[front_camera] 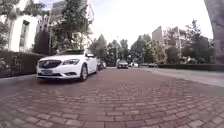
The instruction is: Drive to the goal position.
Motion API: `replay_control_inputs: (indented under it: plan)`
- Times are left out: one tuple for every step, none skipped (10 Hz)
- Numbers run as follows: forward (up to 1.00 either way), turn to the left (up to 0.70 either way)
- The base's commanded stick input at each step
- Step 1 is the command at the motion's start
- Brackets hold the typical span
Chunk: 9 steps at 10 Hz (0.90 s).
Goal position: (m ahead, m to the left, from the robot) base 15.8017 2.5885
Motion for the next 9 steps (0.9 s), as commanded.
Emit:
replay_control_inputs:
  plan:
    - [0.70,0.14]
    - [0.70,0.14]
    - [0.70,0.14]
    - [0.70,0.14]
    - [0.70,0.00]
    - [0.70,0.00]
    - [0.70,0.00]
    - [0.70,0.00]
    - [0.70,0.00]
